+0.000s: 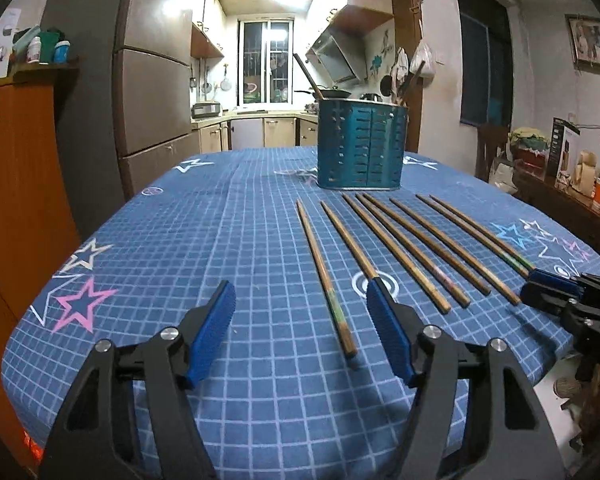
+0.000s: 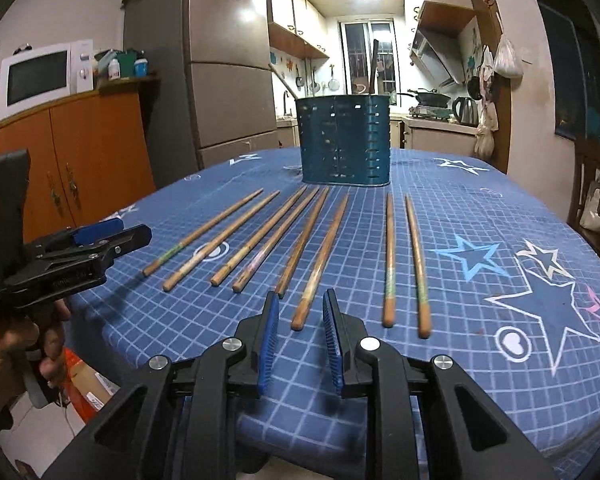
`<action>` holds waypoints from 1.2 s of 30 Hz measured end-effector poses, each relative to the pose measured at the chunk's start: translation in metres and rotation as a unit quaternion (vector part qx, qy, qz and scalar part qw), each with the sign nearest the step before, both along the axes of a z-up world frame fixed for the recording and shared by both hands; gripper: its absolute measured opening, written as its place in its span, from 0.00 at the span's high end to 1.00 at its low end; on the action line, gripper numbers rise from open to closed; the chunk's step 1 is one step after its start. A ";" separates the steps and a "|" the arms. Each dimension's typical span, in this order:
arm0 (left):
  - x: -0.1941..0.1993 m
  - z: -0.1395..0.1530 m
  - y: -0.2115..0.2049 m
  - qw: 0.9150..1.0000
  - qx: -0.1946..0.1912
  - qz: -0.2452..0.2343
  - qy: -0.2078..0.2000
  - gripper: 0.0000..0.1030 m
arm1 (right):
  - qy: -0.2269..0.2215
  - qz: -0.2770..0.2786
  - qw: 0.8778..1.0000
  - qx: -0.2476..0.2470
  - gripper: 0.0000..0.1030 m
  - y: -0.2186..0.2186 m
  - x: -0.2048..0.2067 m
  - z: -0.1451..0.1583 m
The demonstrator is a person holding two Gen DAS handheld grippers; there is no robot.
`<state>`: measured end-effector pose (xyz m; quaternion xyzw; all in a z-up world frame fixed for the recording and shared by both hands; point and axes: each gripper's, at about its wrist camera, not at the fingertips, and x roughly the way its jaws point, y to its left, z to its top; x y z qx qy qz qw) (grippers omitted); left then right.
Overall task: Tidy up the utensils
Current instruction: 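Close the right tool on a chopstick while the left tool grasps another chopstick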
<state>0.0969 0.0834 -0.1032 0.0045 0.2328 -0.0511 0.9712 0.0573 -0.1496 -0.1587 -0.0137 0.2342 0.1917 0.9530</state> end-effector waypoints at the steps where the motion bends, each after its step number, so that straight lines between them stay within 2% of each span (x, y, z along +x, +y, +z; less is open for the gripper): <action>1: 0.000 -0.001 -0.002 1.000 -0.001 -0.003 0.002 0.39 | -0.001 -0.004 1.000 -0.006 0.79 0.003 0.001 -0.002; 12: -0.005 -0.018 -0.024 0.999 0.011 -0.027 0.014 0.68 | -0.009 -0.017 1.000 -0.019 0.84 0.005 0.004 -0.012; 15: -0.006 -0.018 -0.027 1.000 0.013 -0.024 0.009 0.71 | -0.010 -0.019 1.000 -0.018 0.84 0.003 0.004 -0.012; 27: -0.012 -0.022 -0.029 1.000 0.012 -0.019 0.005 0.71 | -0.010 -0.020 1.000 -0.016 0.84 0.001 0.005 -0.013; 32: -0.015 -0.025 -0.030 1.000 0.009 -0.013 -0.003 0.75 | -0.015 -0.024 0.999 -0.017 0.84 0.001 0.005 -0.013; 34: -0.016 -0.026 -0.030 1.000 0.007 -0.009 -0.006 0.80 | -0.019 -0.025 0.999 -0.017 0.88 0.002 0.004 -0.014; 36: -0.017 -0.027 -0.029 1.000 0.005 -0.005 -0.009 0.81 | -0.024 -0.025 0.999 -0.020 0.91 0.005 0.002 -0.015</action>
